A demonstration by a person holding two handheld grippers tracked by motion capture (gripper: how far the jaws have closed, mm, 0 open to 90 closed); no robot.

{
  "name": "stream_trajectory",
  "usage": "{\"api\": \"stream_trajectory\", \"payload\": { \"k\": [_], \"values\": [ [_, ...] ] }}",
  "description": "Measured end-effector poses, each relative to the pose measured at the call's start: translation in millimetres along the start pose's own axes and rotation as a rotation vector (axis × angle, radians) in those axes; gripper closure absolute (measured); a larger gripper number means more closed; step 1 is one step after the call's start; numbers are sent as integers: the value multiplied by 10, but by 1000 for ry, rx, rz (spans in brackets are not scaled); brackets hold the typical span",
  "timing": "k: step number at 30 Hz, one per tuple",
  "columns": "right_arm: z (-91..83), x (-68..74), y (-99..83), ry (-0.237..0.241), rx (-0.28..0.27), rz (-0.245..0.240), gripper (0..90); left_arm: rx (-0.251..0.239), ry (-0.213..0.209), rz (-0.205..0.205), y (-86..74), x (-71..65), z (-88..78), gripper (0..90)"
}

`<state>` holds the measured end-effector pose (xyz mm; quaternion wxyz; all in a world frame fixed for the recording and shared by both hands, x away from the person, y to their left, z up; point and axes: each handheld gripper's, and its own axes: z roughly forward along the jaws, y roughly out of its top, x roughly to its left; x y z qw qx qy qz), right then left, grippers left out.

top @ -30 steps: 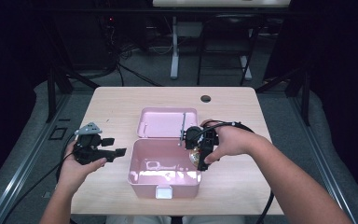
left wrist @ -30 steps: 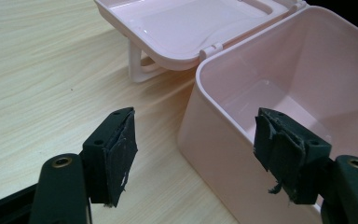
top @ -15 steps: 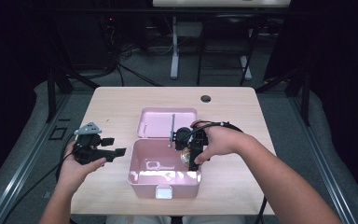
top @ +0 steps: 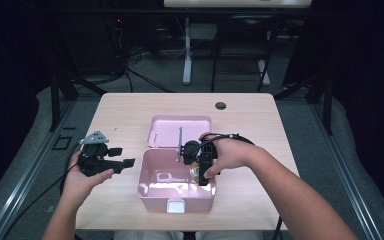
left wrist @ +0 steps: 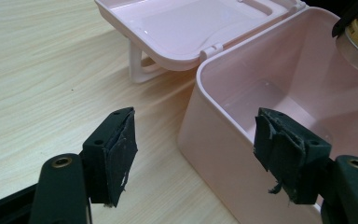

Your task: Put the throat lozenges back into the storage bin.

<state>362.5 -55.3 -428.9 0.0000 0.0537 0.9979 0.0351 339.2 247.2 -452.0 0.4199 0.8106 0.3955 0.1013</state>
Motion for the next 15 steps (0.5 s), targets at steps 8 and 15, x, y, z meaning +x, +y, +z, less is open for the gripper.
{"api": "stream_trajectory", "payload": {
  "k": [8, 15],
  "values": [
    [123, -9, 17, 13, -1, -5, 200, -1, 1, -5, -4, -2, 9, 297],
    [225, -2, 16, 18, 2, -10, 199, 3, 1, -5, -4, -1, 10, 297]
  ]
}}
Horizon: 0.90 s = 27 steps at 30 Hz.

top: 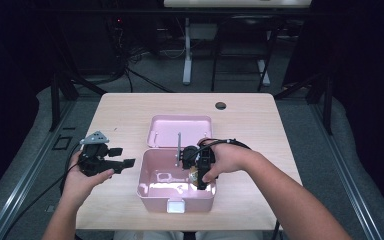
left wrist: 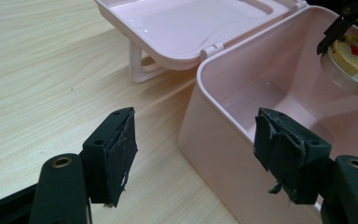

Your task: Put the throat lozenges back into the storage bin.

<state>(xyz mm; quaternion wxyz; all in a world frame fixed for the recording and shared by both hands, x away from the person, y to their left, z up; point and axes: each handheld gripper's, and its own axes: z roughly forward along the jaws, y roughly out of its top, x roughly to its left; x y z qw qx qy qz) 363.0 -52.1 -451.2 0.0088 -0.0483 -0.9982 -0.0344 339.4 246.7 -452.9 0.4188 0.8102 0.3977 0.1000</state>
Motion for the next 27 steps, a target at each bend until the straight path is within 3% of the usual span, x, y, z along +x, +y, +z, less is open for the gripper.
{"api": "stream_trajectory", "payload": {
  "k": [27],
  "values": [
    [237, -14, 44, 9, -1, -10, 200, 1, -1, 1, -4, 12, 4, 297]
  ]
}}
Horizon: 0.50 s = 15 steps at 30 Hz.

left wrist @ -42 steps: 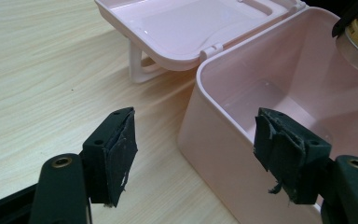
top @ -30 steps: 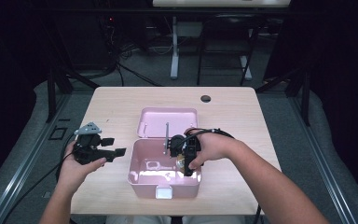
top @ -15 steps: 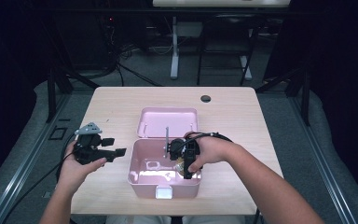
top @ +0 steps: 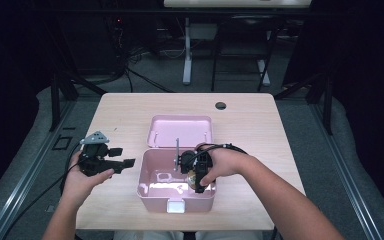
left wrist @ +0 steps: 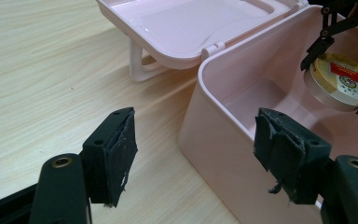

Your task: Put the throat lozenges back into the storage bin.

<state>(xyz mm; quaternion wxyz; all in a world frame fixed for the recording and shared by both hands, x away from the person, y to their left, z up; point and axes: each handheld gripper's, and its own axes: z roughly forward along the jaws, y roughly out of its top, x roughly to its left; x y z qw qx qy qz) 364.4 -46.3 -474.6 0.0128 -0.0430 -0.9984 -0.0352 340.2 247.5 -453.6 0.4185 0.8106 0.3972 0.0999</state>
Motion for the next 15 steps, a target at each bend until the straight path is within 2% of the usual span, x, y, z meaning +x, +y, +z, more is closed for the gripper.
{"api": "stream_trajectory", "payload": {
  "k": [7, 15],
  "values": [
    [58, 4, 26, 1, 14, -18, 200, 0, 0, 0, -1, 1, 0, 297],
    [159, -1, 26, 16, 13, -13, 200, 2, -1, -8, -4, -3, 3, 296]
  ]
}}
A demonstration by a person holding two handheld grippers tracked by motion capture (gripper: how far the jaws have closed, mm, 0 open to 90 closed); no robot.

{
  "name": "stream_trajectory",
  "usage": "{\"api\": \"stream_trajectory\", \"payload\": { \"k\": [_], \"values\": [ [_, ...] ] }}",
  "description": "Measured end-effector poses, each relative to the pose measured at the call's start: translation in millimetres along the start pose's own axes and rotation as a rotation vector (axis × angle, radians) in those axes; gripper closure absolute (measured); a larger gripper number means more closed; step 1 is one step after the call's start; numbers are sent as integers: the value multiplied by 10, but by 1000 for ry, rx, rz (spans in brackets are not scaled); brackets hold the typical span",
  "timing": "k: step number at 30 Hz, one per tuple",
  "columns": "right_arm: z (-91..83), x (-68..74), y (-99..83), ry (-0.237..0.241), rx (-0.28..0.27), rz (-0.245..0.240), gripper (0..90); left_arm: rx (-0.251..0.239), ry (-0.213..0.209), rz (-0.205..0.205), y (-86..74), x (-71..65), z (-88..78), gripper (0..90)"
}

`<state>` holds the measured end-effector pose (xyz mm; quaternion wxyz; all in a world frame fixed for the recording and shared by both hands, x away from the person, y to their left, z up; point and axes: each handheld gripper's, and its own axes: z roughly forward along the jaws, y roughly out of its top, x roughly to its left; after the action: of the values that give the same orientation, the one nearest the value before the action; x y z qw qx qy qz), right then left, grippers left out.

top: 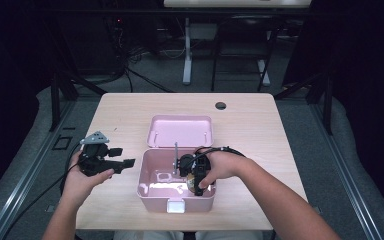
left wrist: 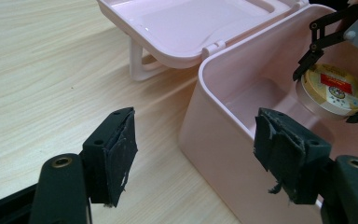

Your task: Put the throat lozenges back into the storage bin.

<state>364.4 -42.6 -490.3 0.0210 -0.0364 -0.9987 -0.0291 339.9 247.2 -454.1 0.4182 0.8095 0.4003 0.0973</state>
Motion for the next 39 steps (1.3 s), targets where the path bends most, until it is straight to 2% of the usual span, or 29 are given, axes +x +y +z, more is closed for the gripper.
{"api": "stream_trajectory", "payload": {
  "k": [20, 39],
  "values": [
    [178, -22, -20, 10, 4, 6, 200, 6, 0, 6, 0, 6, 3, 296],
    [229, -47, -12, 9, 18, 9, 198, 4, 1, 10, -1, 6, 8, 296]
  ]
}}
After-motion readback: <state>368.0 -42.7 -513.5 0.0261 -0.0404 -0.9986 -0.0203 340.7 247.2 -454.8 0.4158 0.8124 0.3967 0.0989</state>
